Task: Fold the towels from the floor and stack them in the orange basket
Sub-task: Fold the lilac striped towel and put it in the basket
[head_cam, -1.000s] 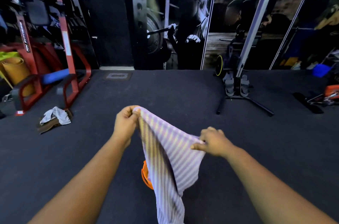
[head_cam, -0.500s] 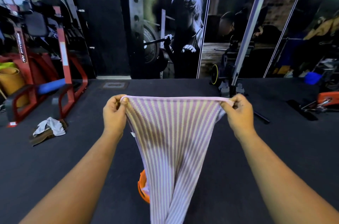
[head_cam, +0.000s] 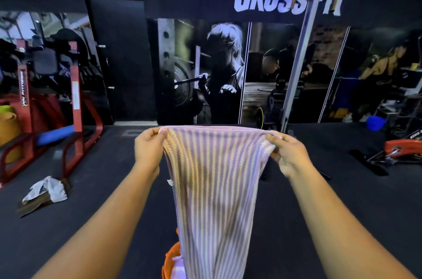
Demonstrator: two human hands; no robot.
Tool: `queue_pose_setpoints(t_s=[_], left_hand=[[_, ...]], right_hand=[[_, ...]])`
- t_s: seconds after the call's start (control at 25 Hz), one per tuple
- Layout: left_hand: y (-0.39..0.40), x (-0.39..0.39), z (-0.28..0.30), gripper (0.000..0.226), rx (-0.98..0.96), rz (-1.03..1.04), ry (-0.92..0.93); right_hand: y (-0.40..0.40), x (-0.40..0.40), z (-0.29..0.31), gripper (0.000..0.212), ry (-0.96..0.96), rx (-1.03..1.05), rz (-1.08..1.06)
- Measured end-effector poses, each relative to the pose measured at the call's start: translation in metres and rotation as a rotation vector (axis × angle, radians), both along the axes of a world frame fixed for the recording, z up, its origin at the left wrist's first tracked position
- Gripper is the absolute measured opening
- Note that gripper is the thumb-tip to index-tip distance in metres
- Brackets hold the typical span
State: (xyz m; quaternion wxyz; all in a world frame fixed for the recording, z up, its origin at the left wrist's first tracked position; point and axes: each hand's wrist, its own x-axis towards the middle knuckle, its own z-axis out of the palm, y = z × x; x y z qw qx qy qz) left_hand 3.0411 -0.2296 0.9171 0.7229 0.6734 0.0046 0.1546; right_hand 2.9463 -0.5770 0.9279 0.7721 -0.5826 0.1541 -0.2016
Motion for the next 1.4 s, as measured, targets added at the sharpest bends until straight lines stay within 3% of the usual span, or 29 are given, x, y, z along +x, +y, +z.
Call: queue_pose_setpoints(t_s=[0.08,0.2,0.28,0.48,0.6,0.76,0.92,1.0,1.08,1.28,1.4], left_hand=[[0.001,-0.007,0.013,0.013,0.067,0.024,-0.09],[0.002,-0.004,0.022,0.015,0.176,0.019,0.062],[0.005,-0.005,0.022,0.016,0.18,0.011,0.066],[0.012,-0.018,0.023,0.011,0.18,-0.011,-0.152],[0.005,-0.013,0.029,0.012,0.101,0.024,-0.054],[-0.022,-0.034,0.028,0.011,-0.02,0.063,0.045],[-0.065,-0.077,0.012,0.01,-0.058,-0.117,-0.001],[-0.081,-0.099,0.007,0.011,0.0,-0.195,-0.062],[-0.089,-0.116,0.001,0.014,0.052,-0.25,-0.125],[-0.086,-0.126,-0.005,0.017,0.075,-0.323,-0.154],[-0.084,-0.129,-0.003,0.035,0.061,-0.386,-0.144]], right_hand=[[-0.001,-0.006,0.013,0.009,-0.017,0.021,-0.007],[0.006,-0.004,0.02,0.019,0.071,0.005,-0.012],[0.008,-0.004,0.023,0.018,0.061,0.059,-0.014],[-0.001,-0.014,0.026,0.003,-0.026,0.106,-0.056],[0.008,-0.013,0.031,0.005,-0.01,0.054,-0.07],[0.046,-0.015,0.028,0.014,-0.048,0.168,-0.064],[0.102,-0.031,0.008,0.018,-0.069,0.119,0.068],[0.121,-0.038,0.0,0.009,-0.065,0.032,0.115],[0.132,-0.042,-0.003,0.014,-0.073,-0.027,0.138],[0.137,-0.048,0.001,0.019,-0.1,0.0,0.285],[0.135,-0.051,0.007,0.028,-0.063,0.003,0.393]])
